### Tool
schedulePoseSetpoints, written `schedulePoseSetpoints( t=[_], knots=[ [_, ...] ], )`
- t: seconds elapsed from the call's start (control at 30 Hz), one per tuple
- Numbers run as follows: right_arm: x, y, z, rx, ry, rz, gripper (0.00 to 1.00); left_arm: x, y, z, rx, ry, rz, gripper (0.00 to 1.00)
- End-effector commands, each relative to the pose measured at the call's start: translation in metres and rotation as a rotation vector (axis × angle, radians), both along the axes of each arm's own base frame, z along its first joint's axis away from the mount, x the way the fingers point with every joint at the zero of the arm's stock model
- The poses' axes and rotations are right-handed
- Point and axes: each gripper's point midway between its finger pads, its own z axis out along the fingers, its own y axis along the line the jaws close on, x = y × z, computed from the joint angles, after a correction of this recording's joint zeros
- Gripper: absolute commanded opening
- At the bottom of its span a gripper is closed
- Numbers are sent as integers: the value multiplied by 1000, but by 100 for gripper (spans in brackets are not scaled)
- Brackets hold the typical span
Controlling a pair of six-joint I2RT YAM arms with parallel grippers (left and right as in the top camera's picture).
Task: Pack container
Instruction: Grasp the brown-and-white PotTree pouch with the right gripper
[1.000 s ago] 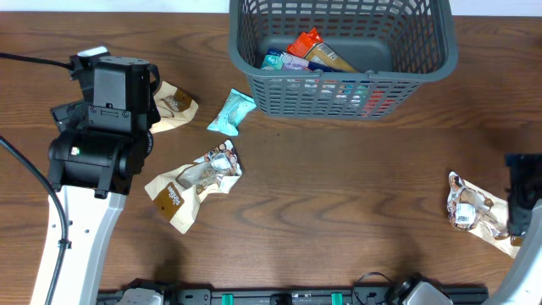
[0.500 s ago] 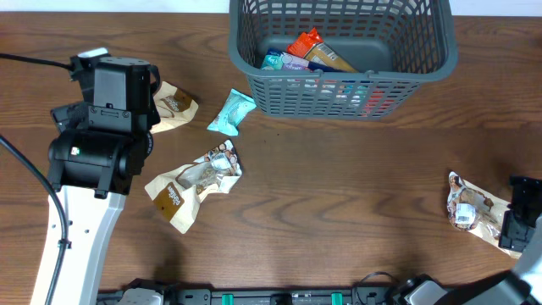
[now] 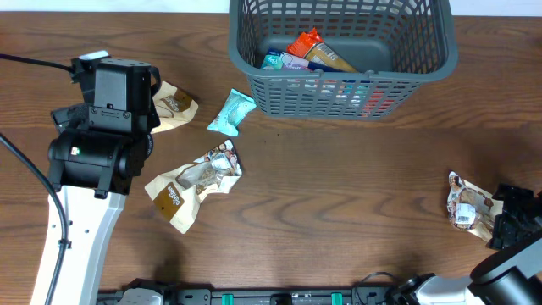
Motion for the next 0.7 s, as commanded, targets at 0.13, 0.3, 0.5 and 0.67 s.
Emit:
schedulePoseSetpoints(
  t=[0.13, 0.3, 0.5, 0.67],
  knots=[
    [-5, -15, -5, -63, 37, 29, 99, -2, 2, 0, 2, 2, 4, 99],
    [-5, -16, -9, -78, 36, 31, 99, -2, 2, 0, 2, 3, 4, 99],
    [-2, -8, -23, -84, 31, 58, 99, -2, 2, 0, 2, 3, 4, 99],
    [-6, -1, -38, -78, 34, 61, 99, -2, 2, 0, 2, 3, 4, 99]
  ],
)
